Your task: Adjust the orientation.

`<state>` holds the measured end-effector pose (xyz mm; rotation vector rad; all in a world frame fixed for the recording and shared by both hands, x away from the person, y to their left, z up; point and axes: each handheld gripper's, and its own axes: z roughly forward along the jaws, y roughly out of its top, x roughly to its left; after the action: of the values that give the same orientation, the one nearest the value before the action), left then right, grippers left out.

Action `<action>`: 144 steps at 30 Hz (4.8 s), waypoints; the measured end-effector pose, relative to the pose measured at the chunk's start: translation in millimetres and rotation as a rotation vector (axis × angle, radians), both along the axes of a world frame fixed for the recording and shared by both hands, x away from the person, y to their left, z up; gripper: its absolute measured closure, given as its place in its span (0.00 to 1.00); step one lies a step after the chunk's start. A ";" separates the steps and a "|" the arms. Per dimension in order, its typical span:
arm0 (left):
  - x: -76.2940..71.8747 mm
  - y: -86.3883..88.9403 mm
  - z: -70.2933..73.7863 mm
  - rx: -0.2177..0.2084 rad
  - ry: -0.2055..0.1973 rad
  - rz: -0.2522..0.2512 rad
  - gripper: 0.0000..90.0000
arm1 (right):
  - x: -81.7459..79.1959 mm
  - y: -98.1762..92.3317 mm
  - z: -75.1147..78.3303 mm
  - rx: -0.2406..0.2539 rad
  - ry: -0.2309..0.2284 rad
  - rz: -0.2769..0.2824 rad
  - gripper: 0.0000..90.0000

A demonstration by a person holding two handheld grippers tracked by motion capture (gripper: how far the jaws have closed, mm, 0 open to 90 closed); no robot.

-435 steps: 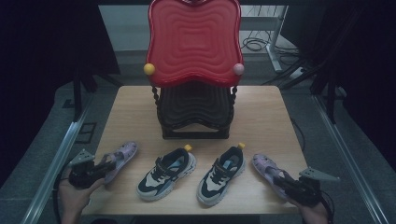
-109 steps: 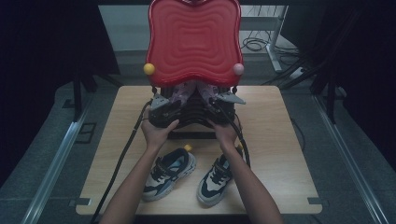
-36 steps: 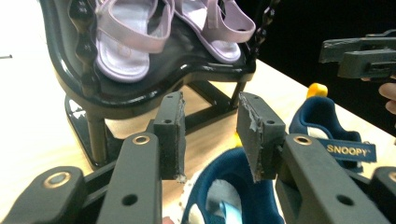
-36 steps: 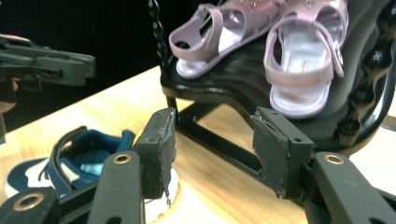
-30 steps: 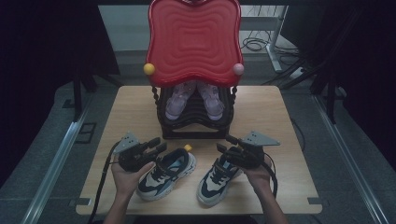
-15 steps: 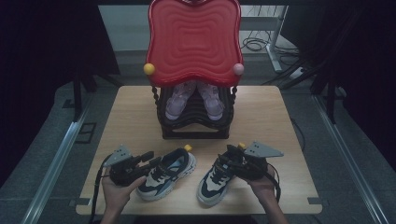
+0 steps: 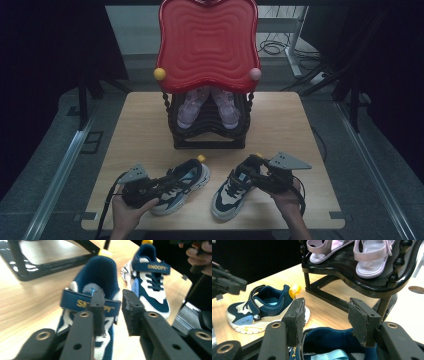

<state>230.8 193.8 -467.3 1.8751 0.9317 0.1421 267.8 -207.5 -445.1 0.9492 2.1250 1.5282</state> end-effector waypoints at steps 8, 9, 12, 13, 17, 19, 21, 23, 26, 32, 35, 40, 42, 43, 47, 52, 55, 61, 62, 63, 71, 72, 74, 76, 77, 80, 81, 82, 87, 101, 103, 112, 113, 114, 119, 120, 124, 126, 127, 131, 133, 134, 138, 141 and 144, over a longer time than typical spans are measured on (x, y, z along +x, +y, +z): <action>-3.8 -7.2 -4.4 0.067 0.035 -0.059 1.00 | 1.7 -4.4 -1.0 0.020 0.015 0.008 0.52; -4.2 -8.2 -5.1 0.072 0.040 -0.062 1.00 | 1.9 -4.6 -1.1 0.019 0.016 0.007 0.52; -4.8 -10.9 -7.7 0.097 0.045 -0.077 1.00 | 2.6 -5.6 -1.9 0.017 0.019 0.004 0.52; -5.2 -11.7 -8.4 0.102 0.045 -0.080 1.00 | 3.1 -6.1 -2.4 0.015 0.019 0.003 0.52; -5.5 -18.8 -13.8 0.120 0.058 -0.097 1.00 | 4.0 -7.0 -3.9 0.014 0.021 -0.003 0.52; -5.7 -22.6 -16.2 0.130 0.067 -0.102 1.00 | 4.0 -7.1 -4.2 0.010 0.024 -0.004 0.52; -5.4 -25.1 -18.4 0.142 0.071 -0.108 1.00 | 3.8 -7.5 -4.2 0.010 0.025 -0.005 0.52; -5.4 -27.5 -20.4 0.157 0.079 -0.107 1.00 | 4.1 -8.0 -4.2 0.012 0.025 -0.006 0.52; -4.9 -29.1 -22.3 0.176 0.083 -0.108 1.00 | 4.7 -8.6 -4.9 0.013 0.028 -0.010 0.52; -2.8 -32.6 -29.1 0.210 0.105 -0.123 1.00 | 5.2 -8.6 -5.9 0.010 0.031 -0.010 0.52; -1.4 -35.4 -33.4 0.237 0.117 -0.131 1.00 | 5.4 -8.9 -6.1 0.006 0.032 -0.013 0.52; -0.1 -34.8 -35.5 0.247 0.130 -0.130 1.00 | 6.0 -9.8 -6.8 0.008 0.039 -0.021 0.52; -0.2 -34.4 -35.4 0.247 0.134 -0.132 1.00 | 6.6 -9.9 -7.5 0.005 0.041 -0.022 0.52; 0.0 -34.1 -35.4 0.248 0.136 -0.134 1.00 | 6.6 -9.8 -7.8 0.004 0.044 -0.024 0.52; 1.2 -30.6 -34.8 0.252 0.144 -0.126 1.00 | 7.0 -10.0 -8.1 0.002 0.042 -0.025 0.52; 3.7 -22.8 -34.7 0.250 0.152 -0.101 1.00 | 6.8 -10.9 -7.7 0.004 0.042 -0.028 0.52; 5.3 -18.0 -34.7 0.248 0.157 -0.091 1.00 | 6.9 -11.5 -7.7 0.005 0.043 -0.031 0.52; 6.8 -11.9 -34.5 0.244 0.166 -0.070 1.00 | 7.1 -12.1 -7.5 0.005 0.041 -0.033 0.52; 6.9 -11.6 -34.4 0.244 0.166 -0.070 1.00 | 7.2 -12.3 -7.5 0.005 0.041 -0.034 0.52; 7.0 -11.4 -34.3 0.245 0.165 -0.070 1.00 | 7.1 -12.7 -7.3 0.007 0.042 -0.036 0.52; 8.3 -5.1 -34.2 0.236 0.172 -0.045 1.00 | 7.0 -16.0 -6.3 0.013 0.040 -0.047 0.52; 8.8 -3.4 -34.2 0.237 0.171 -0.039 1.00 | 6.9 -16.0 -6.3 0.013 0.040 -0.048 0.52; 9.5 -0.2 -33.8 0.237 0.171 -0.025 1.00 | 7.0 -15.8 -6.4 0.011 0.038 -0.047 0.52; 10.2 3.4 -33.3 0.238 0.171 -0.011 1.00 | 7.1 -15.4 -6.5 0.010 0.038 -0.046 0.52; 10.5 4.9 -33.2 0.237 0.171 -0.005 1.00 | 7.1 -15.2 -6.6 0.009 0.041 -0.046 0.52; 11.2 11.1 -32.3 0.228 0.173 0.013 1.00 | 7.4 -15.0 -7.1 0.008 0.044 -0.046 0.52; 11.3 12.1 -32.1 0.226 0.173 0.016 1.00 | 7.4 -15.0 -7.0 0.009 0.046 -0.048 0.52; 11.4 12.9 -32.0 0.225 0.173 0.018 1.00 | 7.3 -14.9 -6.9 0.010 0.047 -0.048 0.52; 12.1 16.0 -32.0 0.223 0.179 0.020 1.00 | 6.2 -14.0 -5.4 0.016 0.043 -0.041 0.52; 20.2 34.4 -39.1 0.248 0.201 0.101 1.00 | 7.2 -15.3 -6.0 0.013 0.046 -0.047 0.52; 21.2 36.7 -40.6 0.247 0.210 0.112 1.00 | 7.1 -15.0 -5.9 0.013 0.046 -0.048 0.52; 29.5 43.4 -41.1 0.249 0.217 0.139 1.00 | 7.9 -16.4 -6.0 0.021 0.051 -0.050 0.52; 30.8 43.6 -41.1 0.248 0.218 0.142 1.00 | 8.0 -16.7 -5.8 0.026 0.053 -0.046 0.52; 32.6 44.2 -41.1 0.249 0.218 0.144 1.00 | 7.9 -16.9 -5.5 0.037 0.059 -0.043 0.52; 40.4 44.5 -39.1 0.267 0.220 0.165 1.00 | 7.9 -18.7 -4.8 0.052 0.067 -0.046 0.52; 42.6 44.8 -38.6 0.267 0.222 0.170 1.00 | 7.9 -18.8 -4.7 0.053 0.068 -0.046 0.52; 52.6 45.0 -38.0 0.273 0.227 0.180 1.00 | 7.7 -18.7 -4.3 0.051 0.069 -0.043 0.52; 58.1 45.1 -37.9 0.272 0.228 0.182 1.00 | 7.9 -19.1 -4.0 0.052 0.067 -0.043 0.52; 60.2 45.4 -38.1 0.270 0.230 0.181 1.00 | 8.0 -19.5 -3.9 0.051 0.064 -0.043 0.52; 69.9 44.1 -37.3 0.279 0.229 0.186 1.00 | 7.7 -19.5 -3.6 0.054 0.069 -0.044 0.52; 74.9 43.1 -36.6 0.287 0.232 0.186 1.00 | 7.5 -19.1 -3.6 0.052 0.065 -0.042 0.52; 76.9 42.5 -36.4 0.289 0.232 0.187 1.00 | 7.4 -18.9 -3.5 0.052 0.066 -0.042 0.52; 84.7 41.7 -36.7 0.283 0.236 0.188 1.00 | 7.7 -18.8 -3.7 0.049 0.066 -0.040 0.52; 88.3 41.2 -37.0 0.276 0.235 0.195 1.00 | 7.6 -18.8 -3.8 0.049 0.072 -0.041 0.52; 88.4 41.2 -37.6 0.280 0.230 0.200 1.00 | 7.5 -19.1 -3.6 0.049 0.066 -0.040 0.52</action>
<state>319.2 235.0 -504.9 2.0819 1.3141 0.1884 275.3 -226.6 -448.6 1.0665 2.1096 1.5563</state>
